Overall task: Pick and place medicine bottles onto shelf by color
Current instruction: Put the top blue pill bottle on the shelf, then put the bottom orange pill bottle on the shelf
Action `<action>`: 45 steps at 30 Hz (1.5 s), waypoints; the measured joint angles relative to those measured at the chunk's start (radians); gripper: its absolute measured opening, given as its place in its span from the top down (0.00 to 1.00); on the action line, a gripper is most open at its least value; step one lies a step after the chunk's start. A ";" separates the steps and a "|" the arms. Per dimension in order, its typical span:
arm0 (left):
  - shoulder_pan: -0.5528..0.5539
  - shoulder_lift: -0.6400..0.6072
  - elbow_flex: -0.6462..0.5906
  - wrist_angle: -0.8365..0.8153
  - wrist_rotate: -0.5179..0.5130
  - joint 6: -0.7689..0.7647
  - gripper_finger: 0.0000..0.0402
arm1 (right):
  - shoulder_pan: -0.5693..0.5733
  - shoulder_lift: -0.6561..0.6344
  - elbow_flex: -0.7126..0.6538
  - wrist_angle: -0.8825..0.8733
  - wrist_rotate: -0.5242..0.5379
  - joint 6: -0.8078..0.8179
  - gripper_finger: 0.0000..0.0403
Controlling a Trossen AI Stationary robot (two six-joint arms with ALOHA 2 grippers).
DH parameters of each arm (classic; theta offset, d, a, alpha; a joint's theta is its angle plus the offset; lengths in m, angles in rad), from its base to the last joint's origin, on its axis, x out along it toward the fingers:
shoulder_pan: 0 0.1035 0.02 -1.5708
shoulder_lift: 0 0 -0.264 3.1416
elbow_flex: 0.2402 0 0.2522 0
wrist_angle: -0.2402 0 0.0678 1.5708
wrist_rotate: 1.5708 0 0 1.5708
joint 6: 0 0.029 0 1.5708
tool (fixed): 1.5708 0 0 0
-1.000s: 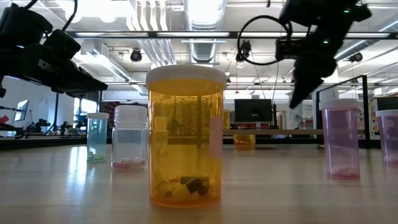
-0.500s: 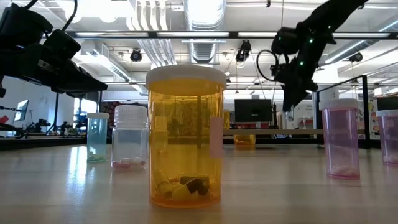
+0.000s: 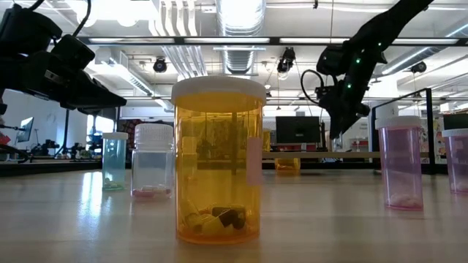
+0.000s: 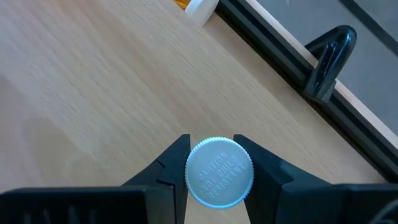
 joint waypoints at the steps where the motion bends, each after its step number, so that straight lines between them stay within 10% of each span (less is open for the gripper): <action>1: 0.000 0.000 0.000 0.000 0.000 0.000 1.00 | 0.000 0.002 0.000 0.000 0.000 -0.001 0.74; 17: 0.000 0.000 0.000 0.000 0.000 0.000 1.00 | 0.000 0.002 -0.001 0.005 0.003 -0.044 0.46; 30: 0.000 0.000 0.000 0.000 0.000 0.000 1.00 | 0.027 -0.251 -0.001 0.025 0.025 -0.038 0.39; 45: 0.000 0.000 0.000 0.000 0.000 0.000 1.00 | 0.539 -0.481 -0.217 0.106 -0.080 0.046 0.43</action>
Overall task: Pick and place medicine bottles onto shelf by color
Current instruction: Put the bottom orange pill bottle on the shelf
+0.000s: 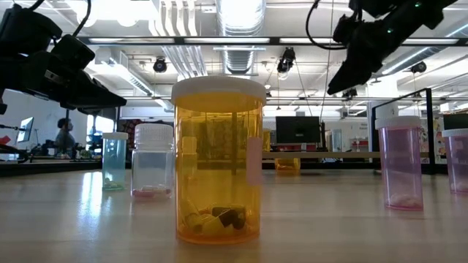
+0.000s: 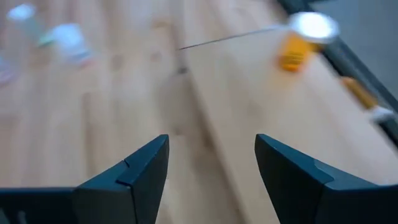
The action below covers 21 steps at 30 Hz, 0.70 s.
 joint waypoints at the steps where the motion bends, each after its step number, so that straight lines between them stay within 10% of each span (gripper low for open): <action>1: 0.000 0.000 0.000 0.000 0.000 0.000 1.00 | 0.033 -0.002 -0.015 0.016 0.000 -0.009 0.43; 13: 0.000 0.000 0.000 0.000 0.000 0.000 1.00 | 0.141 0.082 -0.061 0.143 -0.016 -0.038 0.43; 21: 0.000 0.000 0.000 0.000 0.000 0.000 1.00 | 0.147 0.246 -0.061 0.261 -0.212 -0.014 0.29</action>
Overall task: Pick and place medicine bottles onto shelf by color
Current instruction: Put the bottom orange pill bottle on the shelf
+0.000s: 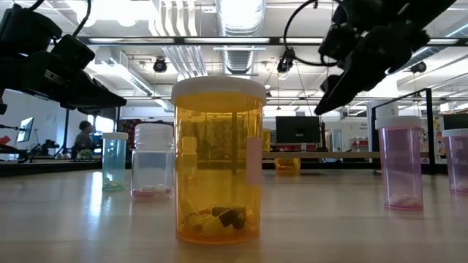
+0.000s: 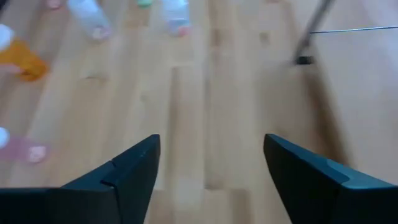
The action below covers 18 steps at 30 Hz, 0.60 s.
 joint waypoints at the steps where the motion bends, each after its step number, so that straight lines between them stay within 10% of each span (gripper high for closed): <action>1: 0.000 0.000 0.000 0.000 0.000 0.000 1.00 | 0.004 0.026 0.000 0.030 -0.029 0.004 0.27; 18: 0.000 0.000 0.000 0.000 0.000 0.000 1.00 | 0.253 0.388 0.088 0.466 -0.147 -0.017 0.13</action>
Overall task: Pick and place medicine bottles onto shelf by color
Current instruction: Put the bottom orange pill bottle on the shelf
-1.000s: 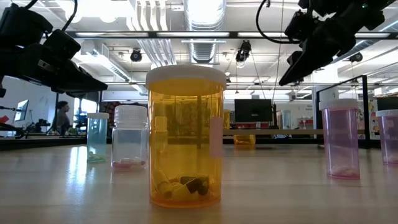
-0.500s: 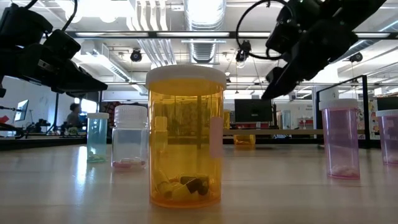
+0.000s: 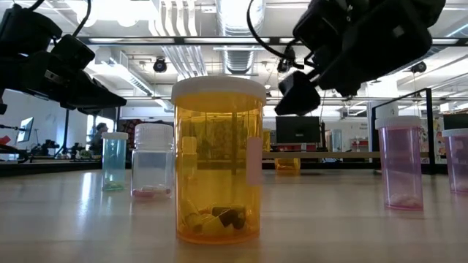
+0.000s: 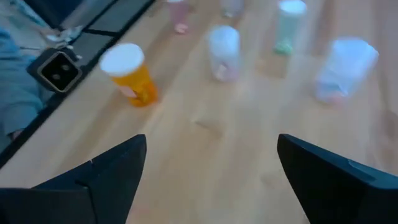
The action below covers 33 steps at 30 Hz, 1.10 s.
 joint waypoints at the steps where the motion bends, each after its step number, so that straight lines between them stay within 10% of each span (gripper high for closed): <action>1: 0.000 0.000 0.000 0.000 0.000 0.000 1.00 | 0.015 0.016 0.007 0.024 0.011 -0.004 0.14; 33: 0.000 0.000 0.000 0.000 0.000 0.000 1.00 | 0.258 0.418 0.410 -0.042 0.243 0.030 0.17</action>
